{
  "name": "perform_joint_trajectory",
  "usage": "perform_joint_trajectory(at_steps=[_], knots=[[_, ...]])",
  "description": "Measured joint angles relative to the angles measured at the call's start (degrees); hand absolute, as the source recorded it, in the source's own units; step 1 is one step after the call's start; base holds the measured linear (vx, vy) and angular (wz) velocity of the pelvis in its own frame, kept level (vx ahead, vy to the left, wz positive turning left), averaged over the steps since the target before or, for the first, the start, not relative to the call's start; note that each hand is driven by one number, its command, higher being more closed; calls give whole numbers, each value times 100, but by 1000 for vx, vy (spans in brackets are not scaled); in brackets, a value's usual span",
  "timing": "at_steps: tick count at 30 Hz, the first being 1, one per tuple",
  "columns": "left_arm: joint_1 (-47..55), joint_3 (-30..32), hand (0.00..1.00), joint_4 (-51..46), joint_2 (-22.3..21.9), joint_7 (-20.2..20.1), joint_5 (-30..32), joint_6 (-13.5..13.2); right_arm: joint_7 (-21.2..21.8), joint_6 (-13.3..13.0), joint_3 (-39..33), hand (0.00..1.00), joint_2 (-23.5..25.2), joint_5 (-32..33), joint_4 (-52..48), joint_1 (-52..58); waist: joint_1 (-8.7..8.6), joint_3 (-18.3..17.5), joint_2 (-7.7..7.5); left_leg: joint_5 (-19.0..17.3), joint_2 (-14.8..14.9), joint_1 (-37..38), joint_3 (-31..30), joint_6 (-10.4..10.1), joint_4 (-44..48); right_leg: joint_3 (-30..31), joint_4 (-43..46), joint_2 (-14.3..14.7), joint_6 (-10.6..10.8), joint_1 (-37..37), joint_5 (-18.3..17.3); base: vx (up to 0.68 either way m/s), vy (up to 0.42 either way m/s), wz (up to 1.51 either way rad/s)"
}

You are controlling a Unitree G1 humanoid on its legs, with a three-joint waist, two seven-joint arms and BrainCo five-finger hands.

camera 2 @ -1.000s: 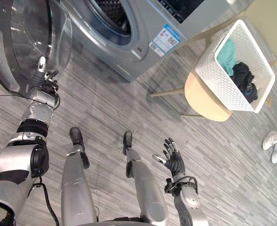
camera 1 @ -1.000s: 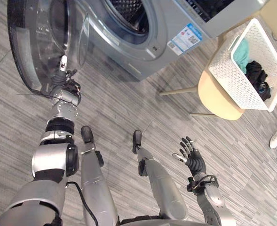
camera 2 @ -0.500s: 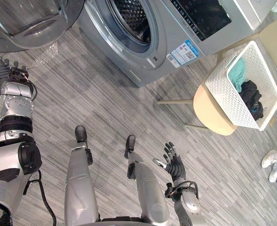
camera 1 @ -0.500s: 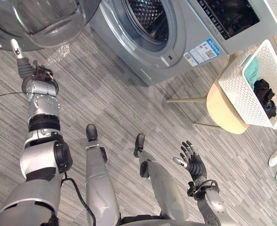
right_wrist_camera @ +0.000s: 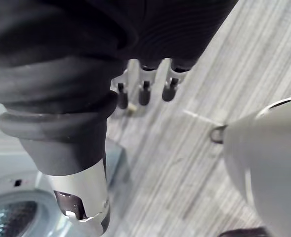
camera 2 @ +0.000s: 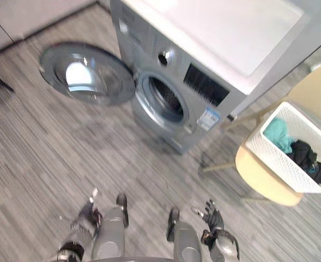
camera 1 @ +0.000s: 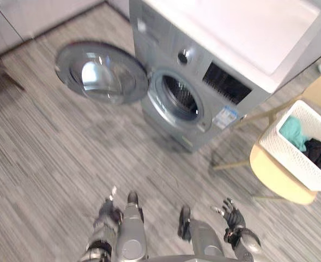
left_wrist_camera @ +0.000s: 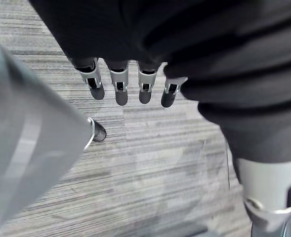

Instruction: Pick up the laundry basket with both hands and put the clothes into the washing machine.

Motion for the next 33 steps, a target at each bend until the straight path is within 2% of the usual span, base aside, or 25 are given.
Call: perform_joint_trajectory(at_steps=[1, 3, 6, 8, 12, 13, 17, 18, 19, 20, 21, 22, 24, 25, 27, 29, 31, 33], knots=[[187, -56, 0, 20, -54, -112, 293, 10, 2, 39, -126, 0, 7, -183, 341, -1, -9, -178, 77, 1, -93, 181, -57, 0, -92, -93, 16, -85, 38, 209, -83, 73, -29, 40], [372, -52, 0, 75, -109, -201, 477, 6, 2, 50, -282, 0, 31, -293, 760, 1, -23, -407, 149, 7, -230, 437, -135, 0, -265, -195, 82, -210, 71, 432, -222, 23, -40, 41], [586, -11, 0, 229, -154, -233, 804, 1, -5, 86, -630, 0, 102, -285, 1310, -39, -36, -699, 204, 175, -405, 779, -413, -84, -697, -522, 5, -318, 61, 811, -316, 36, -65, 57], [784, 200, 0, 261, -154, -229, 942, 13, -16, 133, -942, 0, 167, -286, 1614, -124, -42, -821, 206, 430, -460, 1003, -636, -120, -1076, -756, -182, -307, 57, 1093, -315, 31, -89, 58], [969, 791, 0, 435, -198, -215, 951, 48, -48, 152, -1214, 0, 222, -282, 2001, -429, -19, -859, 261, 531, -333, 1176, -721, -160, -1042, -840, -438, -113, -21, 1393, -264, 33, -71, 16], [1056, 867, 0, 462, -171, -213, 1020, 136, -47, 152, -1208, 0, 259, -282, 2022, -539, -30, -855, 275, 453, -254, 1181, -632, -174, -856, -761, -457, -48, -46, 1440, -248, 16, -51, -30], [1204, 890, 0, 465, -196, -188, 1031, 185, -81, 152, -1161, 0, 276, -261, 2194, -785, -11, -829, 331, 342, -61, 1135, -242, -98, -72, -526, -652, 127, -131, 1686, -141, -71, -17, -36], [1200, 884, 0, 462, -250, -177, 1018, 185, -124, 146, -1124, 0, 282, -261, 2197, -909, -15, -802, 376, 179, 12, 1104, -331, -114, 125, -374, -661, 221, -166, 1643, -93, -109, 23, -75], [1199, 880, 0, 459, -325, -161, 967, 179, -130, 146, -1106, 0, 240, -261, 2291, -1023, -8, -797, 555, -144, -13, 1092, -627, -232, 331, -154, -667, 329, -174, 1576, -41, -102, 58, -84], [1201, 879, 0, 460, -367, -146, 912, 176, -131, 146, -1106, 0, 204, -261, 2376, -1083, -14, -801, 625, -306, -110, 1121, -851, -260, 387, -20, -666, 361, -180, 1532, -27, -89, 152, -106], [1204, 829, 0, 461, -457, -121, 839, 167, -131, 153, -1102, 0, 173, -263, 2429, -1111, -3, -828, 711, -632, -340, 1209, -1243, -244, 399, 275, -667, 416, -205, 1411, 24, -67, 261, -114], [1184, 759, 0, 460, -421, -104, 812, 156, -132, 147, -1102, 0, 201, -263, 2424, -1119, -10, -841, 668, -793, -507, 1244, -1421, -213, 354, 583, -676, 437, -199, 1282, 75, -49, 227, -117], [1129, 686, 0, 459, -333, -104, 815, 110, -126, 144, -1081, 0, 254, -262, 2402, -1076, -19, -913, 612, -874, -697, 1259, -1479, -106, 209, 1087, -830, 508, -170, 1167, 133, -28, 161, -93], [1067, 678, 0, 453, -296, -103, 815, 77, -126, 146, -1032, 0, 266, -261, 2398, -1048, -78, -946, 518, -889, -753, 1293, -1391, -80, 160, 1340, -988, 505, -171, 1143, 218, 4, 173, -75], [956, 639, 0, 452, -286, -104, 818, 45, -132, 144, -957, 0, 271, -260, 2361, -952, -118, -979, 471, -893, -756, 1276, -1164, 3, 117, 1619, -1106, 474, -168, 1070, 344, 40, 147, -55], [871, 438, 0, 461, -231, -105, 1019, 13, -133, 147, -795, 0, 289, -221, 2352, -877, -201, -1101, 316, -868, -779, 1305, -888, 78, -60, 1846, -1231, 403, -152, 956, 470, 47, 73, -58], [776, 209, 0, 463, -157, -110, 1231, 10, -130, 144, -772, 0, 307, -194, 2335, -824, -164, -1129, 225, -874, -779, 1388, -567, 106, -227, 2114, -1265, 405, -123, 821, 562, 95, 69, -81], [677, 210, 0, 478, -155, -102, 1284, 13, -128, 145, -851, 0, 309, -192, 2285, -813, -182, -1128, 212, -855, -674, 1387, -219, 140, -339, 1971, -995, 447, -40, 468, 683, 95, 27, -100]])
